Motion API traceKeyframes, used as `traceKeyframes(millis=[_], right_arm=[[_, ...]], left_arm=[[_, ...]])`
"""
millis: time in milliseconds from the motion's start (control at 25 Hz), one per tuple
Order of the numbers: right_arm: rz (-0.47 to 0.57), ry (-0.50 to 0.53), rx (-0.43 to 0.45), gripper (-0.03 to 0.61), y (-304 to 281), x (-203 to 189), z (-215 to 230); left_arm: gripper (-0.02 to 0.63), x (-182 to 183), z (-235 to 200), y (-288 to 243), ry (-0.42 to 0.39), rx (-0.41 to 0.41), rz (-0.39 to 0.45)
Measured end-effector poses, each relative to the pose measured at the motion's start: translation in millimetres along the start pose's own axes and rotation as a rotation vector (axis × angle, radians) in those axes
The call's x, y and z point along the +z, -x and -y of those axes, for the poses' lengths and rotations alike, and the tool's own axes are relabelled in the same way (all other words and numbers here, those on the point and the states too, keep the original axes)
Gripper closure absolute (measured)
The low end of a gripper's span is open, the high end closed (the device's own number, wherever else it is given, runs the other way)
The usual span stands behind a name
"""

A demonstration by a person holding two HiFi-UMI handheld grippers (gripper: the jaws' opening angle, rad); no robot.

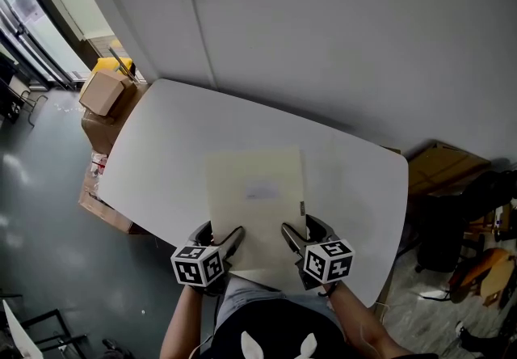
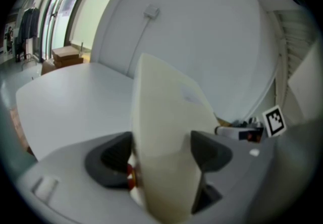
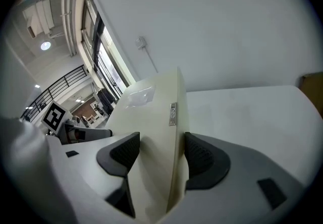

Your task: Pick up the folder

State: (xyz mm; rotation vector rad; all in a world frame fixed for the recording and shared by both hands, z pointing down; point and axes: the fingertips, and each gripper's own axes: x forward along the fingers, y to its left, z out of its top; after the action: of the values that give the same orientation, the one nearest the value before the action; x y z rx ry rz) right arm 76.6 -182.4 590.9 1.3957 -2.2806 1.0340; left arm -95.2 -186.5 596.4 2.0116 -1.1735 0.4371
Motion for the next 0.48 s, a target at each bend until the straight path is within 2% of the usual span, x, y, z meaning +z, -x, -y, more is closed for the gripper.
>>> traceKeyframes(millis=[480], right_arm=[[0.086, 0.042, 0.016, 0.304, 23.5, 25.1, -17.6]], left_arm=[[0.259, 25.1, 18.4, 27.1, -0.062, 0.008, 0.091]])
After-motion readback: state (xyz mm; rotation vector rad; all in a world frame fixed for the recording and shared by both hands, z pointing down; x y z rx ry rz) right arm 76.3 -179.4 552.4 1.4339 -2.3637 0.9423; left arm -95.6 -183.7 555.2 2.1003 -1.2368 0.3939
